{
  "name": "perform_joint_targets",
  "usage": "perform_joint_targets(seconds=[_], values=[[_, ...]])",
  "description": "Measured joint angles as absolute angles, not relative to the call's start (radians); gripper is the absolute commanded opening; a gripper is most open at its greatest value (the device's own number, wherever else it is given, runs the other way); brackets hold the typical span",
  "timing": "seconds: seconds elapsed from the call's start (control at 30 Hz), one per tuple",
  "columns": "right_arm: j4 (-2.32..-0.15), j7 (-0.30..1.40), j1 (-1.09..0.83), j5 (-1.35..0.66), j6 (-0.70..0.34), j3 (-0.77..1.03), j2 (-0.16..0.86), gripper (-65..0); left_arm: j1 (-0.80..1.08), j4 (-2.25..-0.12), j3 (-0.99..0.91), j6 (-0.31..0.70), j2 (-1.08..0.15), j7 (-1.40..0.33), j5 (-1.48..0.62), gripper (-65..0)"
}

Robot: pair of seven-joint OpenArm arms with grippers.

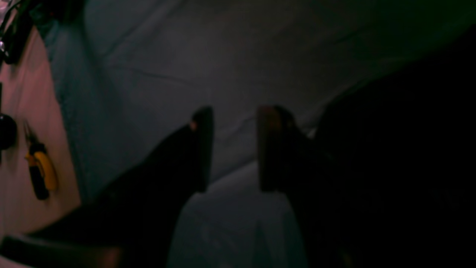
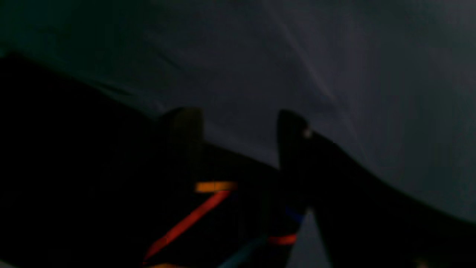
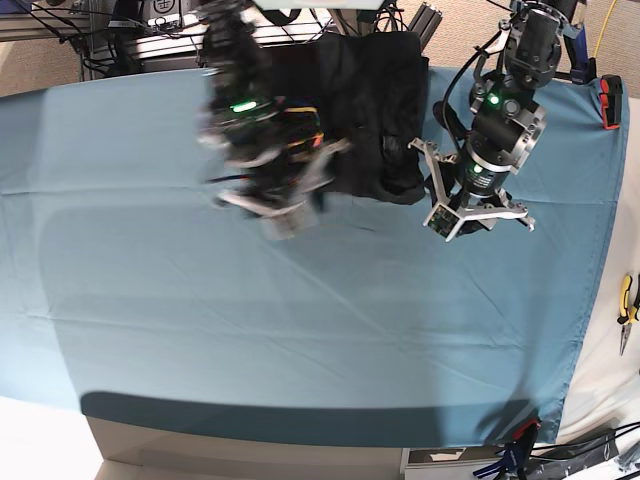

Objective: Fold the T-shirt properly
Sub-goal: 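Move the right gripper along the bundle toward the left gripper, then pull the right gripper back to the printed shirt edge and press it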

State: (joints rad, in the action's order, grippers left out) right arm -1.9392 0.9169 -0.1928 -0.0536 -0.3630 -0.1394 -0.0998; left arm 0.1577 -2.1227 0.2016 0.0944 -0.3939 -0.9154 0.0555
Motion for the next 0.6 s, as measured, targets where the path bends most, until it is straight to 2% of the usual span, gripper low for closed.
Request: perform_joint_targets(seconds=[0.17, 0.23, 0.37, 0.6], values=[[-1.939, 1.029, -0.197, -0.469, -0.435, 0.057, -0.101, -29.3, 0.158, -2.123, 0.202, 0.096, -0.394, -0.916, 0.033, -43.7], [-1.939, 1.055, -0.21, -0.564, -0.456, 0.121, -0.101, -29.2, 0.159, -2.123, 0.202, 0.096, -0.394, -0.915, 0.033, -43.7], [-1.939, 1.089, -0.273, -0.664, -0.483, 0.198, -0.103, -22.9, 0.163, -2.105, 0.202, 0.096, -0.394, -0.915, 0.032, -43.7], [-1.939, 1.081, -0.299, -0.685, -0.483, 0.276, -0.101, -22.9, 0.163, -2.085, 0.202, 0.096, -0.394, -0.915, 0.014, -43.7]])
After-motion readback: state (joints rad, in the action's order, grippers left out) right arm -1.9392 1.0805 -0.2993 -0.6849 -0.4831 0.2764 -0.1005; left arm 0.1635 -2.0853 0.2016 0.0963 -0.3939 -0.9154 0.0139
